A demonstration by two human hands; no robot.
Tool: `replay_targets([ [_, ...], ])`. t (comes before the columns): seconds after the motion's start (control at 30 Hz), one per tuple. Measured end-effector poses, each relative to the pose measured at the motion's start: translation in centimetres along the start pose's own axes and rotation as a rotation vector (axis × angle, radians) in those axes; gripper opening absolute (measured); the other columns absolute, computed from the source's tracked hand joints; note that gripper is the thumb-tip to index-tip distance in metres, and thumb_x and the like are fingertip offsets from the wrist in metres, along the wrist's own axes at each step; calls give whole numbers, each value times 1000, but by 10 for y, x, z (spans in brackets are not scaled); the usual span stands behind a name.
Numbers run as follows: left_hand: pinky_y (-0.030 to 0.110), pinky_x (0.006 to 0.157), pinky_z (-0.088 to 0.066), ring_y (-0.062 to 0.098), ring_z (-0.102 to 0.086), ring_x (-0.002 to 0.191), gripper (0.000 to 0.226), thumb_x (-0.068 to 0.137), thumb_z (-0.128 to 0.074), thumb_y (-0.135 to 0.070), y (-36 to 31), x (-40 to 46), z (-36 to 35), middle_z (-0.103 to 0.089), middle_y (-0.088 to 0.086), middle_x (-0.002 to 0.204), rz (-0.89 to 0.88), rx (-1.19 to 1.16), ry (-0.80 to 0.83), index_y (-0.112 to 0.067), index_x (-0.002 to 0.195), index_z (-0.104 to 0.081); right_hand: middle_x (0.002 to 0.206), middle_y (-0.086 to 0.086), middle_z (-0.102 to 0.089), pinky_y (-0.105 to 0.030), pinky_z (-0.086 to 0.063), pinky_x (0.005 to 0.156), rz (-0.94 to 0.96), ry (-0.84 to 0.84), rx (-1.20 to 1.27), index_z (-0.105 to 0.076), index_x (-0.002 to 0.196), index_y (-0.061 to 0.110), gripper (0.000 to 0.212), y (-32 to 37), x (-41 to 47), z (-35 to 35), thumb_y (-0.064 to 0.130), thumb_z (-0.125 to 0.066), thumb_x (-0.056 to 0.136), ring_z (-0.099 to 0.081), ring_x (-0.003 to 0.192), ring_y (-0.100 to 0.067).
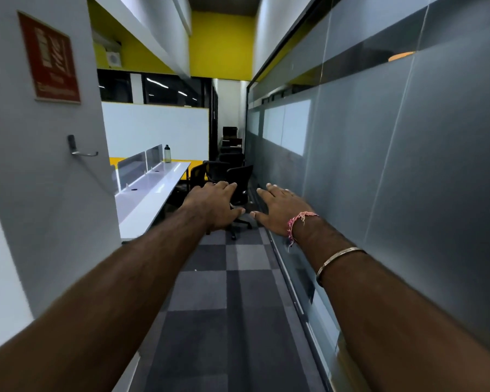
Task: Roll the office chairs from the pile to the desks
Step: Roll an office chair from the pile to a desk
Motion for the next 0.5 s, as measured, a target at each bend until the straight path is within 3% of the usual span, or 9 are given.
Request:
replay_targets([
  [0.3, 51, 113, -39, 29, -37, 149, 85, 98, -43, -73, 60, 157, -104, -32, 0, 167, -1, 48, 102, -25, 164, -23, 165, -6, -14, -41, -10, 123, -7, 79, 12, -18, 158, 23, 77, -40, 162, -106, 65, -35, 96, -10, 152, -20],
  [0.5, 49, 110, -40, 28, -41, 145, 82, 96, -43, -72, 73, 303, -167, -39, -1, 163, -1, 35, 83, -26, 162, -30, 165, -4, -16, -43, -11, 123, 10, 65, 18, -20, 157, 23, 76, -103, 294, -181, 66, -34, 95, -11, 151, -20],
])
Point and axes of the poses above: each hand's wrist, its own x-axis towards the middle knuckle, its own z-axis out of the back of the hand, y = z × x, the point moved 4 cm from there along x, towards the middle knuckle
